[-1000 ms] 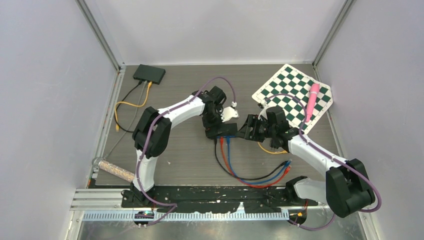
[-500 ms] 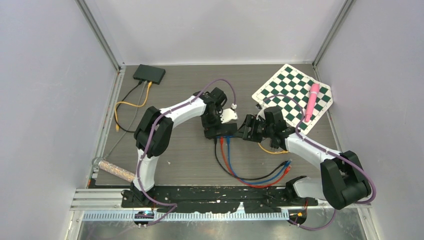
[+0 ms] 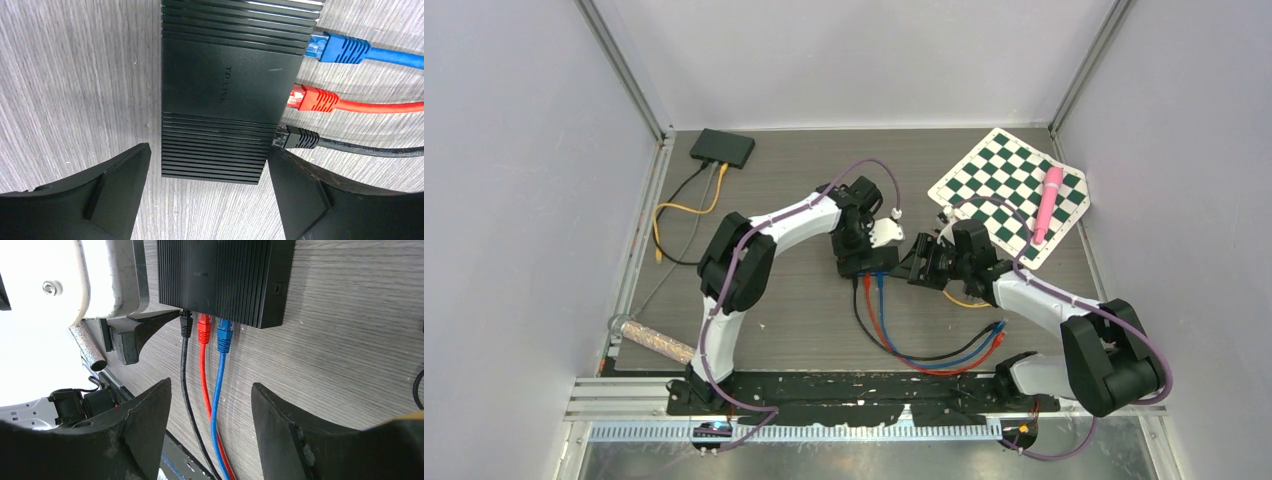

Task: Pull the plug from the switch port
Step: Pull the connector from the switch port.

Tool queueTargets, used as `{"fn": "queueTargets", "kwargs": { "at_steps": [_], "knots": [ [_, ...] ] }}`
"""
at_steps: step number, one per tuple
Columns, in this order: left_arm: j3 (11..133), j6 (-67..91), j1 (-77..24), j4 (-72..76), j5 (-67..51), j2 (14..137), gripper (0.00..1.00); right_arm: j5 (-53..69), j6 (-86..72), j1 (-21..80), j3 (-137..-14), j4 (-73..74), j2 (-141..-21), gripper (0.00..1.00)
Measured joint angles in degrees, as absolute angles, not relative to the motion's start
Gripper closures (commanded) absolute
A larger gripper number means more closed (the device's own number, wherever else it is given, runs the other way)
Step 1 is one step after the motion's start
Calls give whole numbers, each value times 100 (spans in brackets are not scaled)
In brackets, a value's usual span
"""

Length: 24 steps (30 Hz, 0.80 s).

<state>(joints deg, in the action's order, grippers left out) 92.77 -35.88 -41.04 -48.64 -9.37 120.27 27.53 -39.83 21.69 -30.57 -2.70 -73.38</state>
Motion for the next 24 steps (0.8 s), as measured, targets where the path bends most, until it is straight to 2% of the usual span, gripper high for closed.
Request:
{"fn": "queueTargets", "kwargs": {
  "at_steps": [7,9,13,17,24],
  "knots": [
    [9334,-3468,-4104,-4915,-991,12114,37,2751,-3986,2169,-2982,-290,-7323,35],
    [9334,-3435,-4104,-4912,-1022,12114,39,2749,-3986,2169,-2974,-287,-7299,35],
    [9297,-3286,-4108,-4842,-1037,12105,37,2733,-3986,2169,-2967,-290,-7269,35],
    [8995,-3026,-4123,-4521,-1041,11931,20,2709,-3986,2169,-2945,-296,-7266,35],
    [8202,-2600,-4230,-3854,-1094,11524,13,2711,-4003,2169,-2808,-416,-7378,35]
  ]
}}
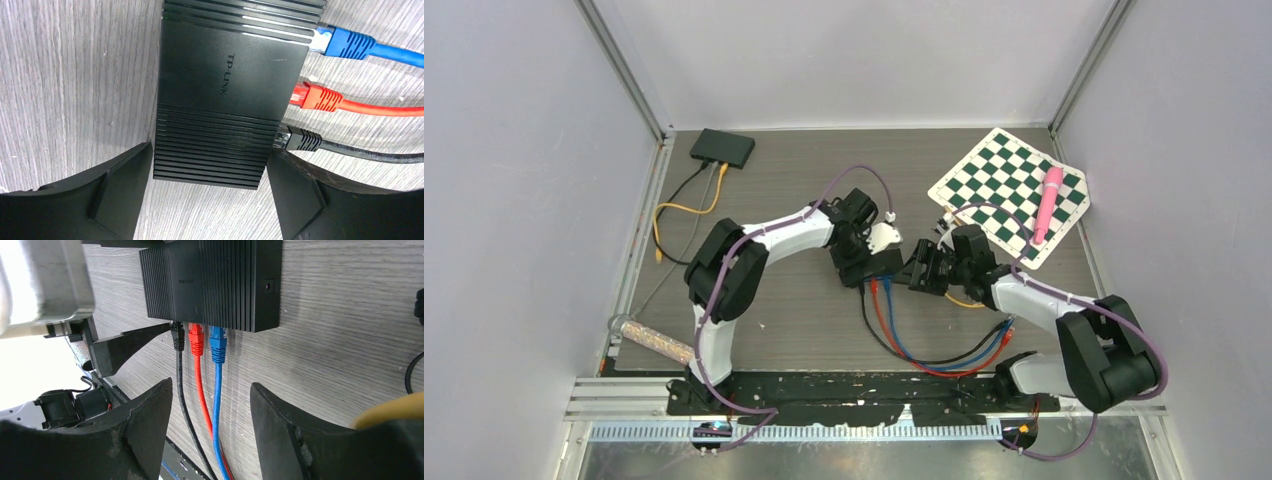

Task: Pull the plug from the switch port
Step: Pull the connector from the switch port.

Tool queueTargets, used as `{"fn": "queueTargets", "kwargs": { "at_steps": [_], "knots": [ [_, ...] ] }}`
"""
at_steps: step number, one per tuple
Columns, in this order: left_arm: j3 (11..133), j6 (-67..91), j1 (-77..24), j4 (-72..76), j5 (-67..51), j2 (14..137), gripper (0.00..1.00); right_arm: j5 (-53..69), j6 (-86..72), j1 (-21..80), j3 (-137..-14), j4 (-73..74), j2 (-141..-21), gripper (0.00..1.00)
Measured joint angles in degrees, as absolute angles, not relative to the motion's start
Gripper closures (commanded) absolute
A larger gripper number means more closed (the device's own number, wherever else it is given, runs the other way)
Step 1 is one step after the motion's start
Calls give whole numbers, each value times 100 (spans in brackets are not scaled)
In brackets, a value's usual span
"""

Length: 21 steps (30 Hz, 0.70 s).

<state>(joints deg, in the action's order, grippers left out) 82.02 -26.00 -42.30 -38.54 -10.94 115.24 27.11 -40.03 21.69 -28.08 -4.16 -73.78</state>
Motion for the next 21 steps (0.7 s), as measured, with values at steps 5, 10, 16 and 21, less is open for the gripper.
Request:
{"fn": "queueTargets", "kwargs": {
  "at_steps": [5,10,16,21],
  "knots": [
    [8055,-2519,-4235,-3660,-1103,11445,25,2720,-4027,2169,-2801,-532,-7603,36],
    [8044,-2447,-4226,-3605,-1103,11445,43,2738,-4029,2176,-2801,-600,-7703,41],
    [7913,-2416,-4226,-3454,-1107,11369,52,2733,-4082,2307,-2803,-683,-7756,43],
    [7741,-2392,-4226,-3293,-1135,11264,46,2644,-4182,2429,-2814,-733,-7832,43]
  ]
}}
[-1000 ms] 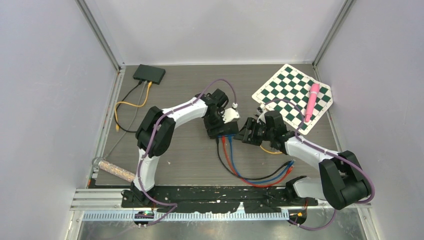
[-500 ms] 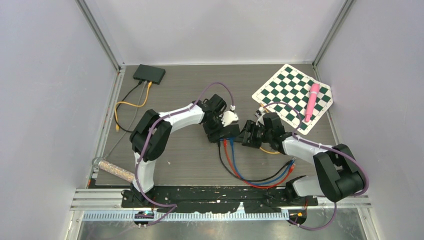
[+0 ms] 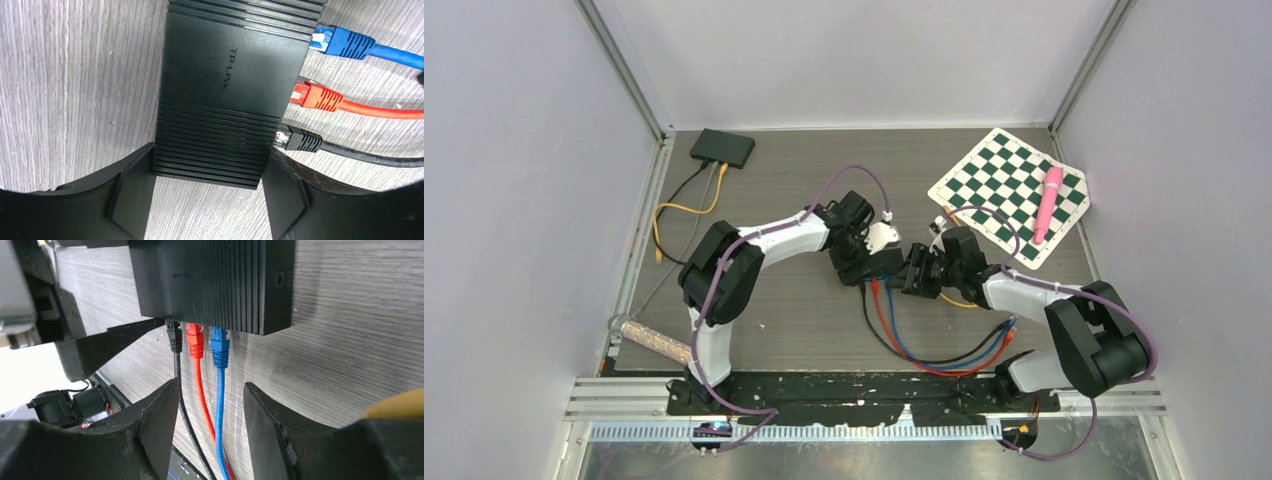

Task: Pull the plug from the switch port
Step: Pull the connector from the switch port.

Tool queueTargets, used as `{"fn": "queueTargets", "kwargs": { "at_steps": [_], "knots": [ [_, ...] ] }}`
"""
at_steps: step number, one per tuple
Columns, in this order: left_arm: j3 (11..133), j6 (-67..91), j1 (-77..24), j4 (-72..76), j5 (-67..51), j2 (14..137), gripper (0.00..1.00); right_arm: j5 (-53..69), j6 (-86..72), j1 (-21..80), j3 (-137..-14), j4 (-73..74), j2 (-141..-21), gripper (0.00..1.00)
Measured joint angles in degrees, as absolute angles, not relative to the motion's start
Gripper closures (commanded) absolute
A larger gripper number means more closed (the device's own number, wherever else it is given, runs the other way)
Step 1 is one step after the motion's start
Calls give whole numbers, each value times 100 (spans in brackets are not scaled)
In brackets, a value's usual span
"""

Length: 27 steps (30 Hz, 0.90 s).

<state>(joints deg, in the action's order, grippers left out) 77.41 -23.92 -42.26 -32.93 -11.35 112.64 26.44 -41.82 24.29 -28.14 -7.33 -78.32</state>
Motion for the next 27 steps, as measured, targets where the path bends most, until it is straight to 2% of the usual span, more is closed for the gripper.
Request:
{"fn": "queueTargets", "kwargs": {
  "at_steps": [6,10,15,21,27],
  "knots": [
    [7688,-2316,-4226,-3245,-1160,11231,50,2425,-4338,2456,-2884,-790,-8296,51],
    [7688,-2276,-4226,-3240,-1160,11231,52,2394,-4423,2477,-2978,-888,-8385,51],
    [7679,-2259,-4226,-3232,-1160,11222,53,2102,-4429,2547,-2991,-775,-7935,49],
    [7627,-2215,-4226,-3175,-1160,11194,54,1498,-4410,2556,-2945,-620,-6790,56],
    [7448,-2123,-4226,-3011,-1168,11085,54,1463,-4362,2630,-2877,-591,-7065,58]
  ]
}}
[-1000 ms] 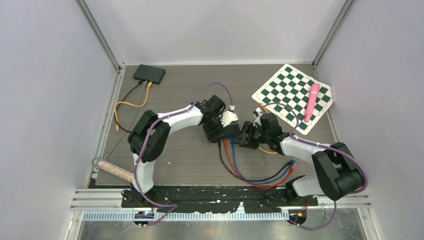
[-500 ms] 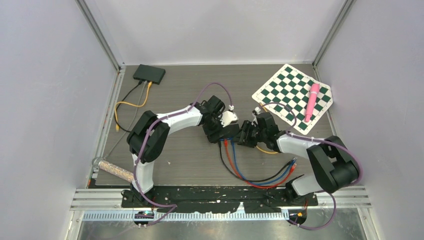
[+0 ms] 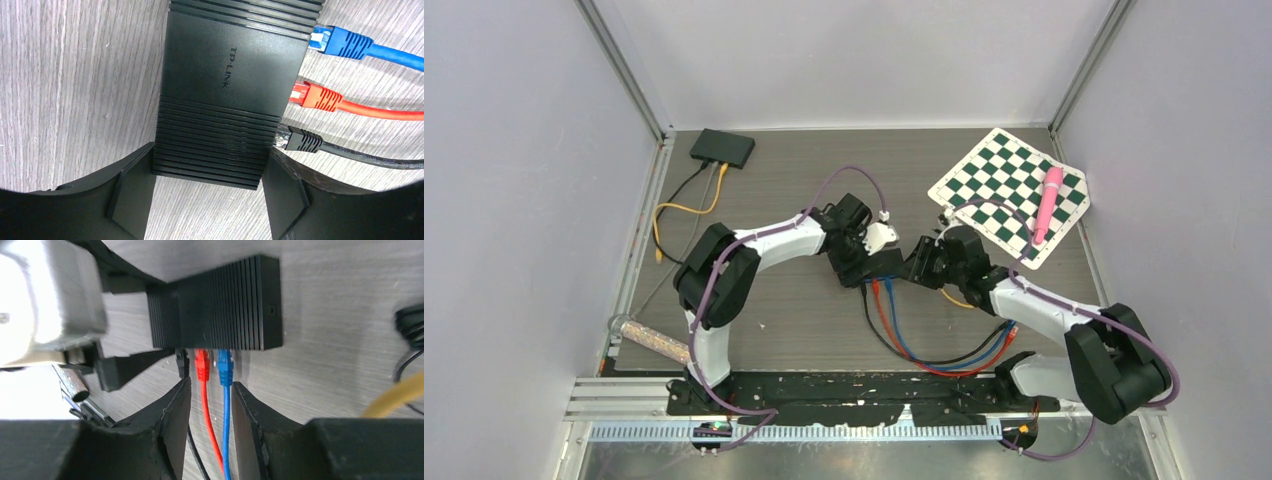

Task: Pull the plug from the switch port
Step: Pull the connector from the switch port.

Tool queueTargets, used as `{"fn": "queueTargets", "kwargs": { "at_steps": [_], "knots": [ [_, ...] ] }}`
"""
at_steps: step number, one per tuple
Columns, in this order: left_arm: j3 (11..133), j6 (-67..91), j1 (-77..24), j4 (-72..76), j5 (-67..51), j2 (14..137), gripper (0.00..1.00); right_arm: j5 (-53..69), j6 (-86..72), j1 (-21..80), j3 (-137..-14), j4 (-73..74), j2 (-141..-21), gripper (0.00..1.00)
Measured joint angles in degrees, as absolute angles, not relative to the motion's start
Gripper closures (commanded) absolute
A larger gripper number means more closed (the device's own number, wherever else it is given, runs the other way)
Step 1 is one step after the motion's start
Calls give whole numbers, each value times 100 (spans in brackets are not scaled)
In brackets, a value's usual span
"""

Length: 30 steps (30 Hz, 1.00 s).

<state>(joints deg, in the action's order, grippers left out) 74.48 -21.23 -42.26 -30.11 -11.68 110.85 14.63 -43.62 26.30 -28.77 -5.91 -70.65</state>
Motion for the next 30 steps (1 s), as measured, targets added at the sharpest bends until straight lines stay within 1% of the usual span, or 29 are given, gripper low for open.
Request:
{"fn": "queueTargets", "kwargs": {
  "at_steps": [3,11,16,18,21,23,30],
  "knots": [
    [7369,-2091,-4226,-2939,-1177,11037,53,1505,-4324,2829,-2845,-543,-7275,57],
    [7091,-1949,-4226,-2637,-1179,10881,44,1559,-4307,3081,-2847,-624,-7929,54],
    [6934,-1859,-4226,-2515,-1205,10779,35,1568,-4425,3068,-2847,-888,-8178,50],
    [6893,-1835,-4233,-2502,-1205,10746,28,1581,-4473,3033,-2847,-1011,-8232,49],
    [6836,-1813,-4261,-2482,-1199,10707,24,1645,-4528,2993,-2847,-1210,-8335,49],
    [6772,-1782,-4278,-2418,-1177,10669,22,1691,-4574,2958,-2847,-1341,-8405,49],
    [6689,-1625,-4318,-2311,-1131,10628,20,1815,-4619,2912,-2847,-1597,-8534,49]
  ]
}}
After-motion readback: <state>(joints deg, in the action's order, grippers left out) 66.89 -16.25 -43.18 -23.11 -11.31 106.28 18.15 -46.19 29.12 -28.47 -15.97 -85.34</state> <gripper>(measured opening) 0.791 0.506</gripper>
